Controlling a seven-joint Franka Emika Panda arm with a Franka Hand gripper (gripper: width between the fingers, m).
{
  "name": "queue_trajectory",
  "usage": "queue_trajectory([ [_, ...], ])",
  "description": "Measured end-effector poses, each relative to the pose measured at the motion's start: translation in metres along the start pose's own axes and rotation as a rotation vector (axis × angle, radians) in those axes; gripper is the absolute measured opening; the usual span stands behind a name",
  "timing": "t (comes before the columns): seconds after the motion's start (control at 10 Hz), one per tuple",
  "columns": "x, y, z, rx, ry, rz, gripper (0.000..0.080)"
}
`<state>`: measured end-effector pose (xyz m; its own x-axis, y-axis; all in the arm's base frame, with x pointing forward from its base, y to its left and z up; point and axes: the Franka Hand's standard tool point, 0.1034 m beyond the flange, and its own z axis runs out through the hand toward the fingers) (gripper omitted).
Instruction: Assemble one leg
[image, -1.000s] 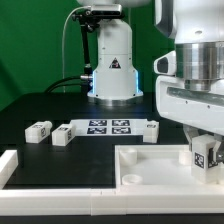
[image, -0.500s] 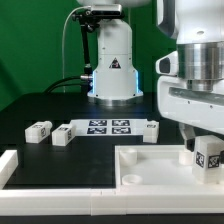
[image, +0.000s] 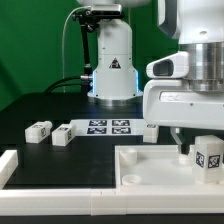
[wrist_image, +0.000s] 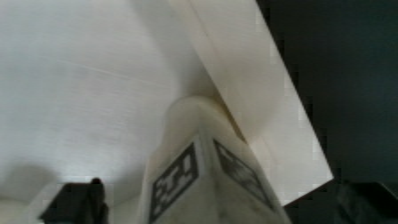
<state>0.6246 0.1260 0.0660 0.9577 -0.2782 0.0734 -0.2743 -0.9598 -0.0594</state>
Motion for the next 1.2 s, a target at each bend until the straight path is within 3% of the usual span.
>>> queue_trajectory([
  [0.4, 0.0009, 0.0050, -0.0006, -0.032, -0.017, -0.513, 0.0649],
  [0.5, 0.0012, 0.0055, -0.0006, -0.033, -0.017, -0.541, 0.0649],
  [1.2, 0.0004, 0.0040, -0.0006, -0.027, -0.013, -0.183, 0.0649],
])
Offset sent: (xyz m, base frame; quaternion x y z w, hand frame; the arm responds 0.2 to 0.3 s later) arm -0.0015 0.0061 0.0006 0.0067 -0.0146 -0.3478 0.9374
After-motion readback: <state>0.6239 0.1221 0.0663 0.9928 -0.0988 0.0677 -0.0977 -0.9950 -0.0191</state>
